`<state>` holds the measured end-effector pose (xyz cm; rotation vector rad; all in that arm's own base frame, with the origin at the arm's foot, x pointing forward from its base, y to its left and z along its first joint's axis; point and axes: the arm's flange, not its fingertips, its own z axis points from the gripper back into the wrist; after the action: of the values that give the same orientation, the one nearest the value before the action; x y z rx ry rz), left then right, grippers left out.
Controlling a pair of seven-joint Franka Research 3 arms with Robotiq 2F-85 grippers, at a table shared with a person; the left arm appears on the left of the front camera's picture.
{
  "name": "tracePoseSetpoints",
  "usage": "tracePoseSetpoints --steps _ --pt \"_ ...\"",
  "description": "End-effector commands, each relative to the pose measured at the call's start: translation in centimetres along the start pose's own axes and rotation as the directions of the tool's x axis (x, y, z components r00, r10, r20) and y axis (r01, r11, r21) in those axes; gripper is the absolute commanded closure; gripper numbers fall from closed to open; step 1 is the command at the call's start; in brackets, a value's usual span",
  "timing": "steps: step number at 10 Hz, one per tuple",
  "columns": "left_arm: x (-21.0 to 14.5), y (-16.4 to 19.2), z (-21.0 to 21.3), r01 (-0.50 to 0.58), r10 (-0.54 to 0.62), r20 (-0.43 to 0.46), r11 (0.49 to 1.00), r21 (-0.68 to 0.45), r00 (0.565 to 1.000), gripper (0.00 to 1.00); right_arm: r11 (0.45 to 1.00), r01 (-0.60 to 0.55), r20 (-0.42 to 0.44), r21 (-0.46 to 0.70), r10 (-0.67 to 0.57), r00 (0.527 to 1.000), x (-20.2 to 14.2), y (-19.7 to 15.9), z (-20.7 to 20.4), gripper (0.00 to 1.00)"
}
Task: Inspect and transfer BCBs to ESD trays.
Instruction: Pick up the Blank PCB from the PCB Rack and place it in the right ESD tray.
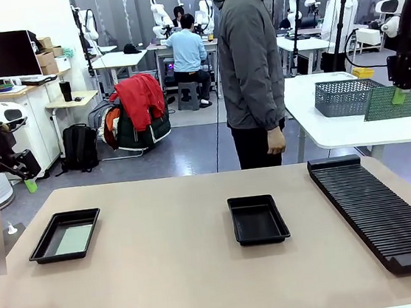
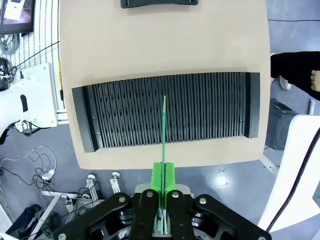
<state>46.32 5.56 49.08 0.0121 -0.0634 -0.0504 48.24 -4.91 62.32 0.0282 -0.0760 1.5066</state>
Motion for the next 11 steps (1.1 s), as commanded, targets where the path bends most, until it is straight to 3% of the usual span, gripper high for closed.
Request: tracePoseSetpoints --steps 1,11 --pt "0.00 0.06 -0.13 -0.002 0.002 0.003 1.000 0.001 1.000 0.00 1.000 0.001 -0.003 -0.011 -0.001 1.000 0.23 -0.10 0.07 1.00" --pt "0.00 0.06 -0.13 -0.002 0.002 0.003 1.000 0.001 1.000 0.00 1.000 -0.004 0.001 -0.001 0.004 1.000 0.17 -0.02 0.01 0.97"
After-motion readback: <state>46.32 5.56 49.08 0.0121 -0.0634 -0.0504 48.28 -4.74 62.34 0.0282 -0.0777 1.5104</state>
